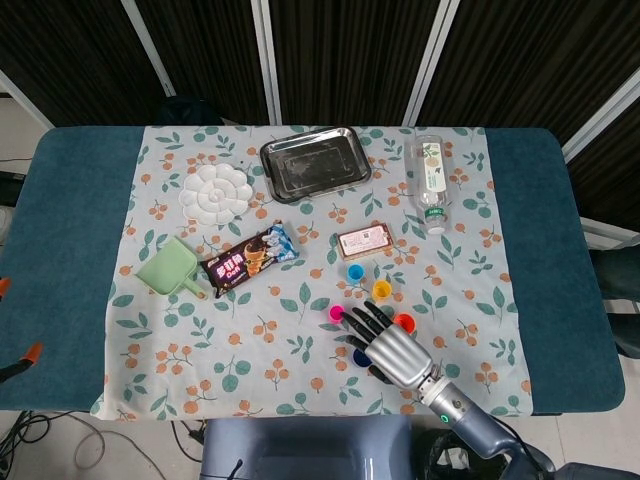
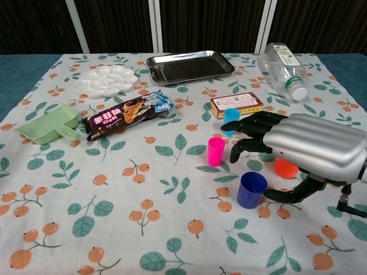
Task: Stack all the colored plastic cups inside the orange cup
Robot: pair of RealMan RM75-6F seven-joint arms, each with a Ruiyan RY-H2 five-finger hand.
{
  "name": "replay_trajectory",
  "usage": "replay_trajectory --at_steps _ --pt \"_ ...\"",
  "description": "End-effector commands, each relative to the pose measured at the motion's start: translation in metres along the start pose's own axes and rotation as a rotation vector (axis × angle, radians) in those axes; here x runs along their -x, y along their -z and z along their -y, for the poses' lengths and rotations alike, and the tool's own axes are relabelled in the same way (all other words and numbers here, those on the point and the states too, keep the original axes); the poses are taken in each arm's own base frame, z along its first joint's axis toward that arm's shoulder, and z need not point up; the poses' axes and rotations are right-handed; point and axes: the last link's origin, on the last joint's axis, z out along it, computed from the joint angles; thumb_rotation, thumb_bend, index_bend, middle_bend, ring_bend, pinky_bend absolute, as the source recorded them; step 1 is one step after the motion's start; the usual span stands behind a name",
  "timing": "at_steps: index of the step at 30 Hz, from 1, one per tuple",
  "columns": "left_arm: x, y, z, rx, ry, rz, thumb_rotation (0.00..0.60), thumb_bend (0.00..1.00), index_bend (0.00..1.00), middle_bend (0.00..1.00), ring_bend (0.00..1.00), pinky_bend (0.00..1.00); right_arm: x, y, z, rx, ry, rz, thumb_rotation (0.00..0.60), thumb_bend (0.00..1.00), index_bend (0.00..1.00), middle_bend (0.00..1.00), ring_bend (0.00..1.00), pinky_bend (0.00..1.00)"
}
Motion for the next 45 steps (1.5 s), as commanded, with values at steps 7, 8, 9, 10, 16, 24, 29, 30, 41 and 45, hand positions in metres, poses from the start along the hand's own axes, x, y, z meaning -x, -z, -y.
replay_trajectory --at_steps 7,8,9,10,16,24,29,30,41,45 --pt "0.0005 -0.0002 0.0002 -0.001 0.000 0.001 0.600 0.18 0.09 0.08 0.00 0.00 0.0010 0.0005 -0.0005 0.001 0.011 0.000 0.600 0.41 0.32 0.00 0.02 0.00" --pt "0.0005 -0.0001 0.0001 0.000 -0.001 0.002 0.600 0.18 0.09 0.08 0.00 0.00 0.0015 0.0004 -0.0003 0.000 0.014 0.002 0.600 0.41 0.32 0.00 0.02 0.00" --pt "0.0004 0.0000 0.0000 0.000 -0.002 0.001 0.600 0.18 0.09 0.08 0.00 0.00 0.0022 0.0005 -0.0001 -0.001 0.014 0.004 0.600 0.41 0.32 0.00 0.02 0.00" --pt "0.0004 0.0000 -0.0001 0.000 -0.002 0.001 0.600 0.18 0.09 0.08 0.00 0.00 0.0030 0.0003 0.0002 -0.001 0.012 0.006 0.600 0.41 0.32 0.00 0.02 0.00" --pt "0.0001 0.0000 0.0005 -0.004 0.000 -0.001 0.600 0.18 0.09 0.08 0.00 0.00 0.0048 0.0002 -0.0005 0.005 0.008 0.006 0.600 0.41 0.32 0.00 0.02 0.00" --pt "0.0006 0.0000 0.0003 -0.002 -0.003 0.002 0.600 0.18 0.09 0.08 0.00 0.00 0.0053 -0.0007 0.0002 0.007 0.003 0.003 0.600 0.41 0.32 0.00 0.02 0.00" --pt "0.0001 0.0000 0.0007 -0.005 -0.002 0.000 0.600 0.18 0.09 0.08 0.00 0.00 0.0082 -0.0019 0.0007 0.009 0.003 0.011 0.600 0.41 0.32 0.00 0.02 0.00" --pt "0.0001 0.0000 0.0005 -0.004 -0.002 0.001 0.600 0.18 0.09 0.08 0.00 0.00 0.0083 -0.0020 0.0005 0.009 0.003 0.012 0.600 0.41 0.33 0.00 0.02 0.00" --pt "0.0001 -0.0001 0.0010 -0.007 -0.004 0.000 0.600 0.18 0.09 0.08 0.00 0.00 0.0078 -0.0042 0.0007 0.011 0.005 0.007 0.600 0.41 0.39 0.00 0.02 0.00" --pt "0.0001 -0.0002 0.0012 -0.008 -0.004 0.000 0.600 0.18 0.09 0.08 0.00 0.00 0.0099 -0.0040 0.0006 0.013 0.005 0.015 0.600 0.41 0.39 0.00 0.02 0.00"
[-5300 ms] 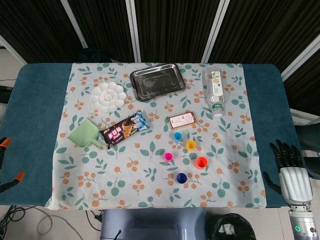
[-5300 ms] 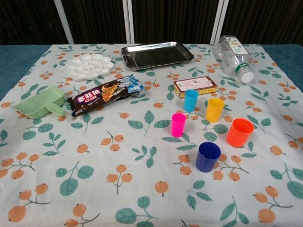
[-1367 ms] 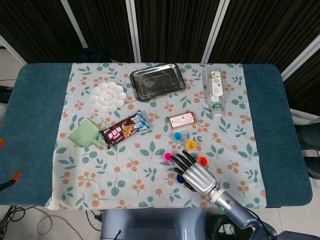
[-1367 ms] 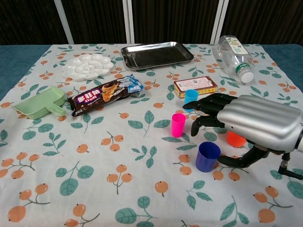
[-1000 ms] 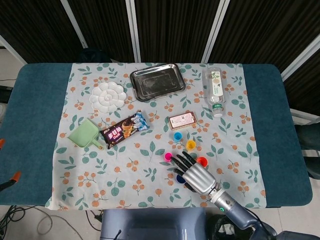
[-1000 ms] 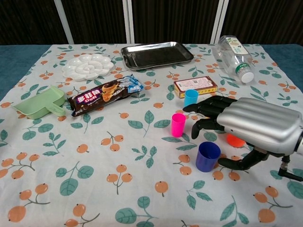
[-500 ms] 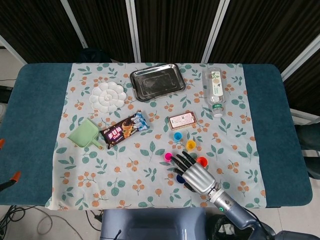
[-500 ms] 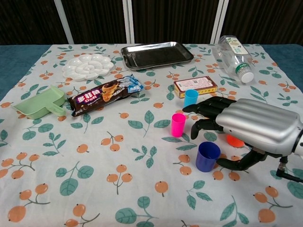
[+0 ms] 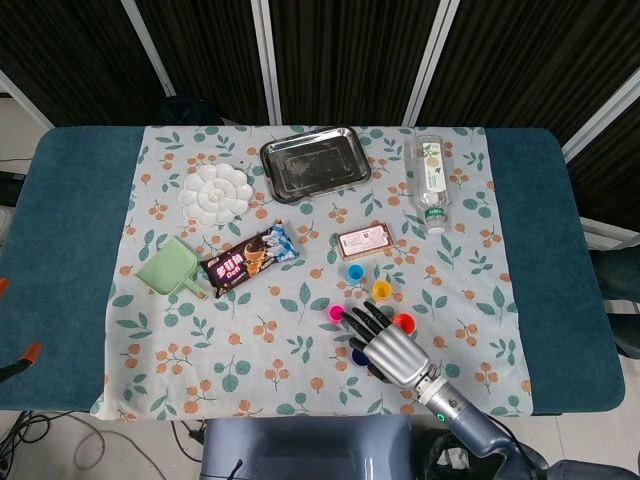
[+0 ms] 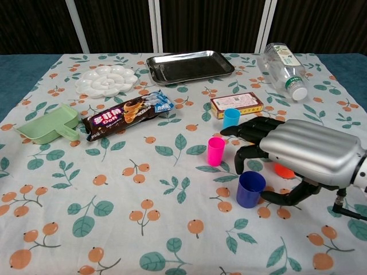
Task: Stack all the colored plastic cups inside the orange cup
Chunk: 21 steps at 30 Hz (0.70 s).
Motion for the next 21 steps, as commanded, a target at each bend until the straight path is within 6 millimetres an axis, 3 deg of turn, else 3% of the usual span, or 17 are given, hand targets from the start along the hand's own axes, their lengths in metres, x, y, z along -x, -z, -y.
replay_trajectory --at_steps 1,10,21 --pt "0.0001 0.0000 0.0001 0.000 0.000 0.001 0.600 0.18 0.09 0.08 0.00 0.00 0.0011 0.0002 -0.0002 0.000 0.003 0.005 0.600 0.41 0.39 0.00 0.02 0.00" --pt "0.0002 0.0000 0.0003 -0.002 0.000 0.001 0.600 0.18 0.09 0.08 0.00 0.00 0.0014 -0.0007 -0.0012 0.006 0.008 0.006 0.600 0.41 0.40 0.00 0.03 0.00" --pt "0.0003 -0.0001 0.0006 -0.008 0.001 0.000 0.600 0.18 0.09 0.08 0.01 0.00 0.0012 -0.0002 -0.0006 0.003 0.005 0.006 0.600 0.44 0.50 0.00 0.04 0.00"
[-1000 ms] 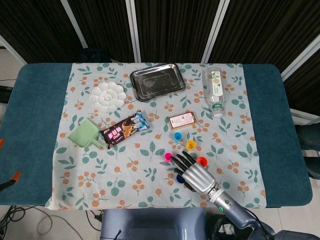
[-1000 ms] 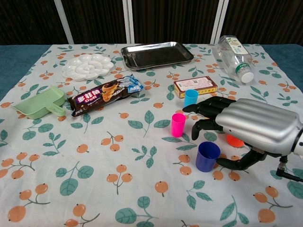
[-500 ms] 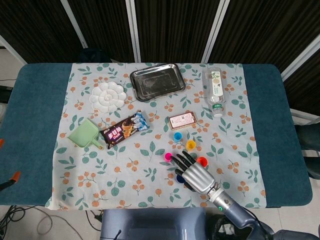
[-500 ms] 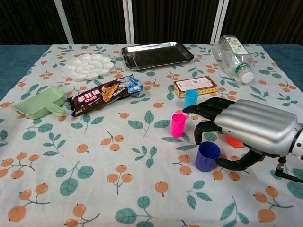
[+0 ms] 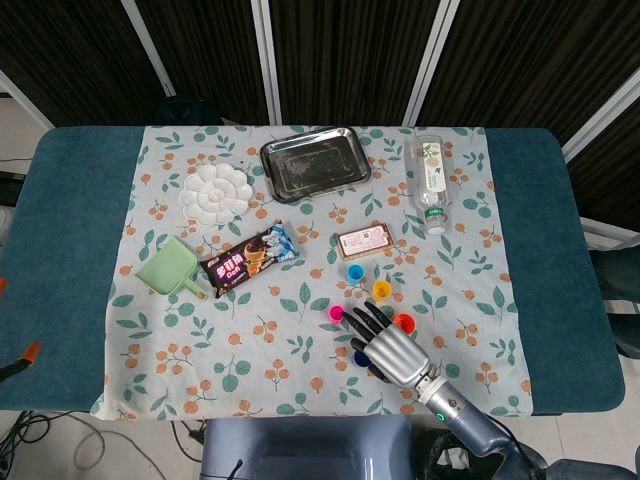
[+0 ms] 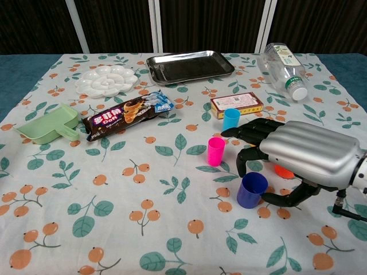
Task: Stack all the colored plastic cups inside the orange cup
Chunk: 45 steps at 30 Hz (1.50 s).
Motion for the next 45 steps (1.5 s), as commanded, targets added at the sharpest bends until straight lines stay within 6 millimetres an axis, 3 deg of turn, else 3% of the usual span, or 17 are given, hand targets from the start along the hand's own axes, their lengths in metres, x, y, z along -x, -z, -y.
replay_trajectory --at_steps 1,7,18,23,31,45 --pt "0.000 0.000 0.000 -0.001 0.001 0.000 0.600 0.18 0.09 0.08 0.01 0.00 -0.002 0.001 0.000 -0.001 -0.003 -0.003 0.600 0.44 0.50 0.00 0.04 0.00" --pt "0.000 0.000 0.000 -0.004 0.002 0.000 0.600 0.18 0.09 0.08 0.01 0.00 -0.015 0.003 -0.006 0.009 -0.009 -0.020 0.600 0.44 0.50 0.00 0.04 0.00" --pt "0.000 0.000 0.000 -0.005 0.005 -0.003 0.600 0.18 0.09 0.08 0.01 0.00 -0.073 0.011 -0.041 0.076 0.051 -0.012 0.600 0.44 0.50 0.00 0.04 0.00" --pt "0.000 0.000 0.000 -0.005 0.004 -0.003 0.600 0.18 0.09 0.08 0.01 0.00 -0.090 0.009 -0.057 0.124 0.061 -0.016 0.600 0.44 0.50 0.00 0.04 0.00" --pt "0.000 0.000 0.000 -0.005 0.005 -0.003 0.600 0.18 0.09 0.08 0.01 0.00 -0.089 0.009 -0.071 0.163 0.020 0.027 0.600 0.44 0.50 0.00 0.04 0.00" --pt "0.000 0.000 0.001 -0.011 0.007 -0.003 0.600 0.18 0.09 0.08 0.01 0.00 -0.076 0.007 -0.071 0.171 0.011 0.033 0.600 0.44 0.50 0.00 0.04 0.00"
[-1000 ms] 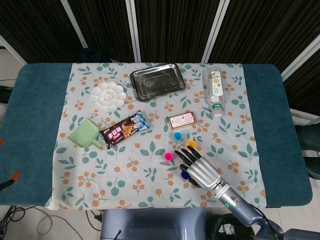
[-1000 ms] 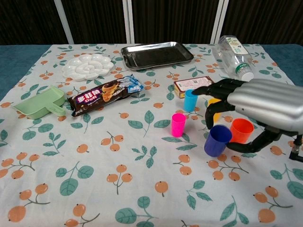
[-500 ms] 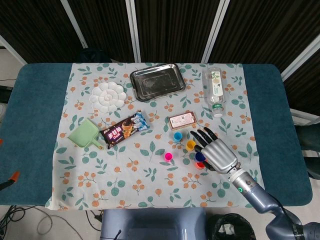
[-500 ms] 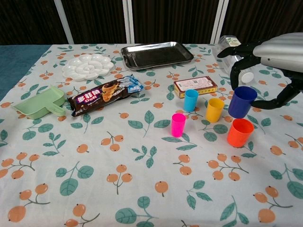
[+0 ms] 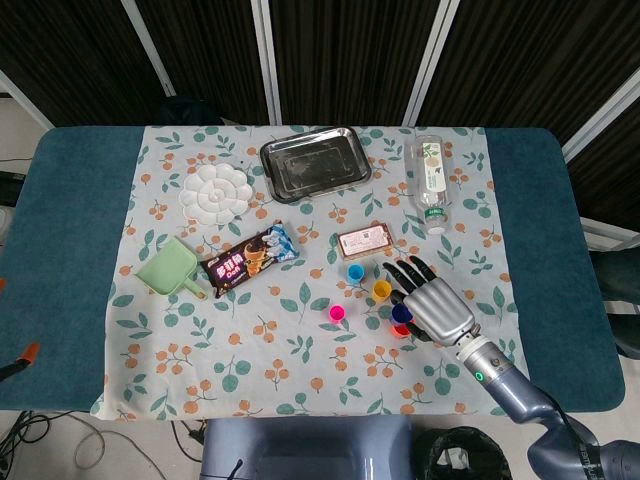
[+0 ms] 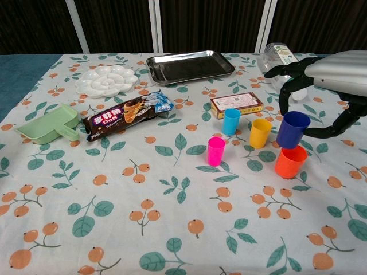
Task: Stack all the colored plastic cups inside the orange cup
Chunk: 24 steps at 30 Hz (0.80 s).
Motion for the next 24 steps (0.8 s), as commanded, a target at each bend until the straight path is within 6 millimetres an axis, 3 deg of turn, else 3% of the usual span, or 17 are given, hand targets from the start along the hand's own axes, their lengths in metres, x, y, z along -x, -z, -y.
replay_trajectory --at_steps 1,24 --pt "0.000 0.000 0.000 -0.001 0.000 0.000 0.600 0.18 0.09 0.08 0.01 0.00 0.001 0.001 -0.001 0.005 -0.002 0.000 0.600 0.44 0.50 0.00 0.04 0.00" --pt "0.001 0.000 0.000 -0.001 -0.004 0.005 0.600 0.19 0.09 0.08 0.01 0.00 0.017 0.008 0.000 -0.001 -0.008 0.022 0.600 0.44 0.50 0.00 0.04 0.00"
